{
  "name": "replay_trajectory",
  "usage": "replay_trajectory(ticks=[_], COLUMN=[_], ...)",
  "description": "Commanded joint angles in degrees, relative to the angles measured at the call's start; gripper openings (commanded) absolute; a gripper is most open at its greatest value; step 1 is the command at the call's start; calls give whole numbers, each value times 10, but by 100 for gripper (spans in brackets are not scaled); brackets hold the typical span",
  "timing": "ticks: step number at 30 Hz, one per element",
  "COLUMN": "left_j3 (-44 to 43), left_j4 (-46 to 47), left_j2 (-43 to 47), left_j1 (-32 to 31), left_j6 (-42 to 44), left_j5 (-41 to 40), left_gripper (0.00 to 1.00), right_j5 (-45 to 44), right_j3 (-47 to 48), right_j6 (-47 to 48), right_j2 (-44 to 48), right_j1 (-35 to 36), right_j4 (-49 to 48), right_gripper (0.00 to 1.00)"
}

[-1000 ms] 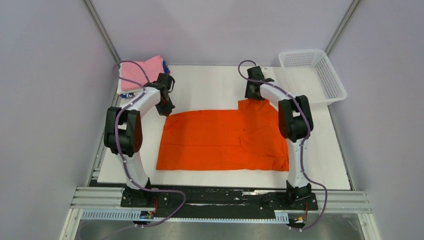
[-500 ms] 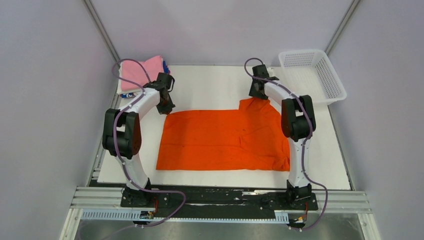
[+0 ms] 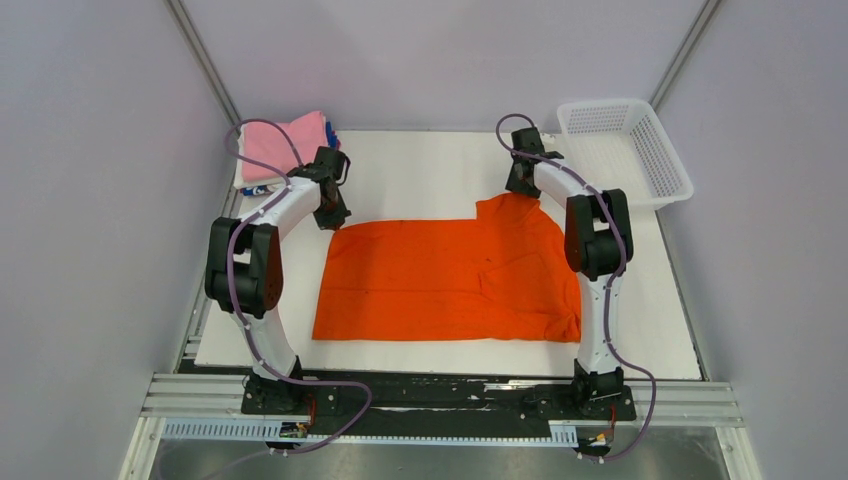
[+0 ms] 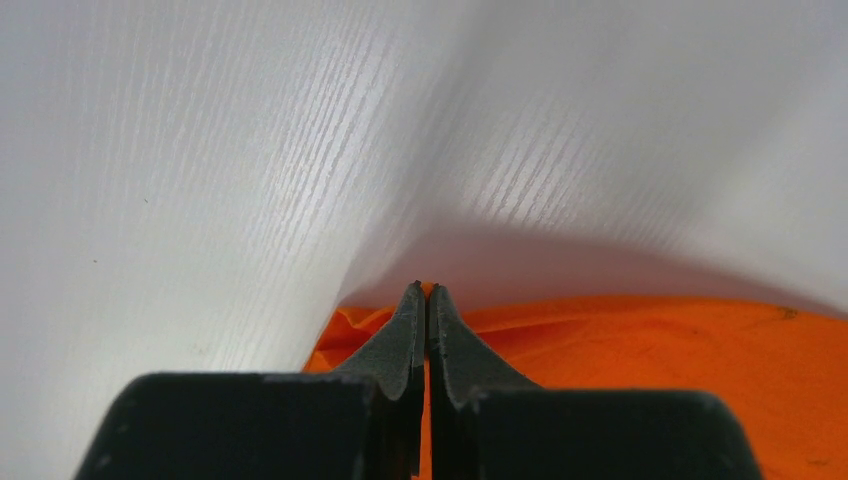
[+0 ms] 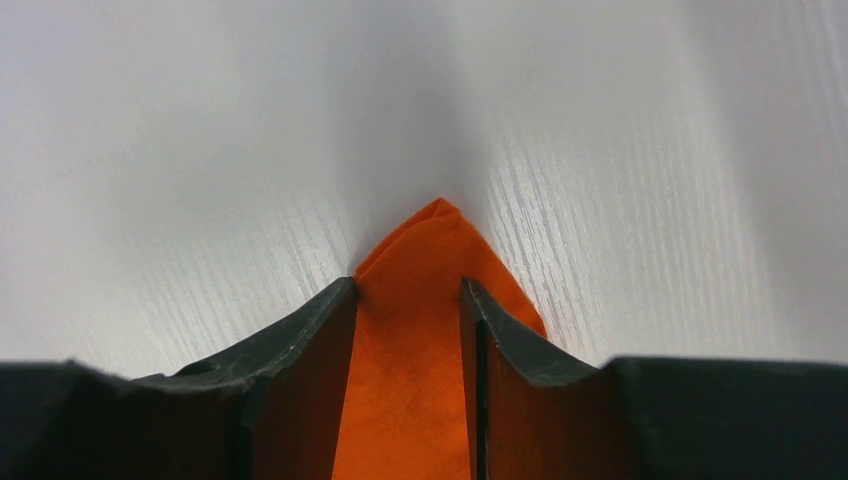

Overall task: Fold and stack the t-shirts
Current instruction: Grab the side of the flattened tshirt furthest away from the robot with both arms, then fold the other side of the tshirt into a rectangle

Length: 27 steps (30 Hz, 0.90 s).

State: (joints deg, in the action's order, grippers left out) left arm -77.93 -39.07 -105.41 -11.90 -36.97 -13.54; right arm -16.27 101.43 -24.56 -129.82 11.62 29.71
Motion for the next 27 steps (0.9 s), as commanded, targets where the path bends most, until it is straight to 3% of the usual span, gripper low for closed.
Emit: replay_trajectory(ticks=[1,7,12,21,27], left_j3=[4,4,10,81,137], left_j4=[12,15,18,36,42], left_j2=[33,42,60,127,186], left_j1=[-1,-1,-3,-12,-20], left_j6=[5,8,13,13,10], left_j5=[-3,0,4,7,6], left_gripper=[0,0,0,0,0], right_j5=[20,23,23,19,29], right_j3=[-12,-14,-43,-247,-344], right_j6=[-18,-16,14,31,16], right_j2=[-8,12,74,299,427], right_j1=[4,5,9,32,49], right_j4=[21,18,-4,-17,40], right_gripper=[37,1,0,0,0])
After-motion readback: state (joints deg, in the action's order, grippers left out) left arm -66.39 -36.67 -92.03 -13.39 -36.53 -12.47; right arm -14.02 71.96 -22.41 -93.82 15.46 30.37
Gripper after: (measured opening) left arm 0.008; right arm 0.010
